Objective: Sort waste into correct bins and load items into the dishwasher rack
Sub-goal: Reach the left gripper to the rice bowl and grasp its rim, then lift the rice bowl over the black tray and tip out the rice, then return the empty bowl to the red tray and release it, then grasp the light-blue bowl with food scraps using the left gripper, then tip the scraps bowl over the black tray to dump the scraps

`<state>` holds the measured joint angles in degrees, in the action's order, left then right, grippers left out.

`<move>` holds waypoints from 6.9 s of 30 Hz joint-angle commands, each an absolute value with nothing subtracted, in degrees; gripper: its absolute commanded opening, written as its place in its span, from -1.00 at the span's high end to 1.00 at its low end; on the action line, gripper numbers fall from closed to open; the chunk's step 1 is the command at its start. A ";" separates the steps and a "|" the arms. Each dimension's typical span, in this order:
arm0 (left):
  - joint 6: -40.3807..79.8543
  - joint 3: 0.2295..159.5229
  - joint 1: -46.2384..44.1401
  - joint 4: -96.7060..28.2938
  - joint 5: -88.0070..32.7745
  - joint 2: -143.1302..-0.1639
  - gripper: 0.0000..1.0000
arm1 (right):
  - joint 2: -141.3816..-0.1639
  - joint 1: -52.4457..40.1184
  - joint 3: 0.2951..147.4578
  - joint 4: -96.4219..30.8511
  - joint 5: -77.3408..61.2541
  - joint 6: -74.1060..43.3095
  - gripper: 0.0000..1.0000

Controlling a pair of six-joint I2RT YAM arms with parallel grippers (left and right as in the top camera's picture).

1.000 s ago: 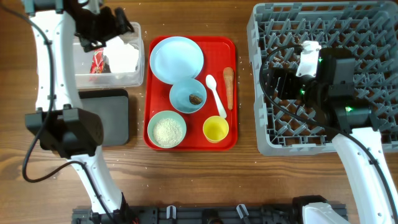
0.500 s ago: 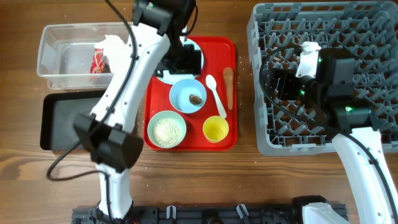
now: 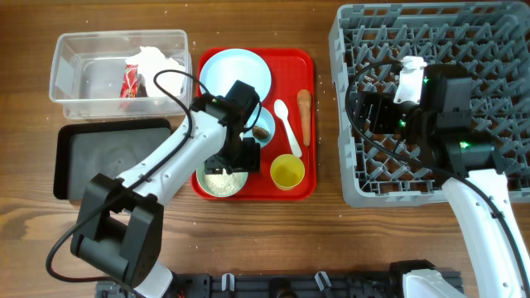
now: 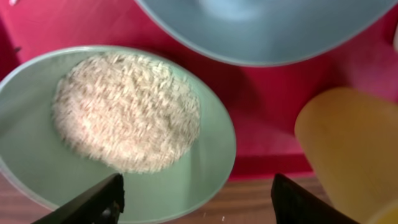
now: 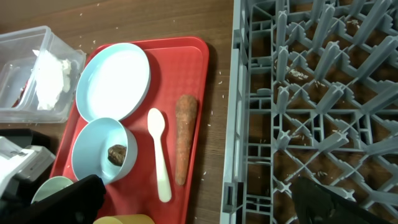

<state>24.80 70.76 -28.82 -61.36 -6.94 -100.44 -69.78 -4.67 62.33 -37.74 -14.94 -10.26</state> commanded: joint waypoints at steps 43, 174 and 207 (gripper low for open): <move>2.17 84.55 16.84 -69.01 -37.89 -96.55 0.92 | -69.93 -4.47 63.42 -38.68 -14.20 -10.61 -0.99; 17.91 91.24 -30.52 -50.94 -2.04 -102.78 0.92 | -69.93 -4.47 63.31 -40.23 -12.93 -12.14 -1.00; 6.44 72.97 23.00 -58.78 -11.55 -89.73 -0.31 | -69.93 -4.47 63.31 -39.68 -12.95 -13.63 -0.99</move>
<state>7.53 73.14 26.15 -59.42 -26.92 -88.68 -69.82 -4.67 62.33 -40.05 -13.65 -12.03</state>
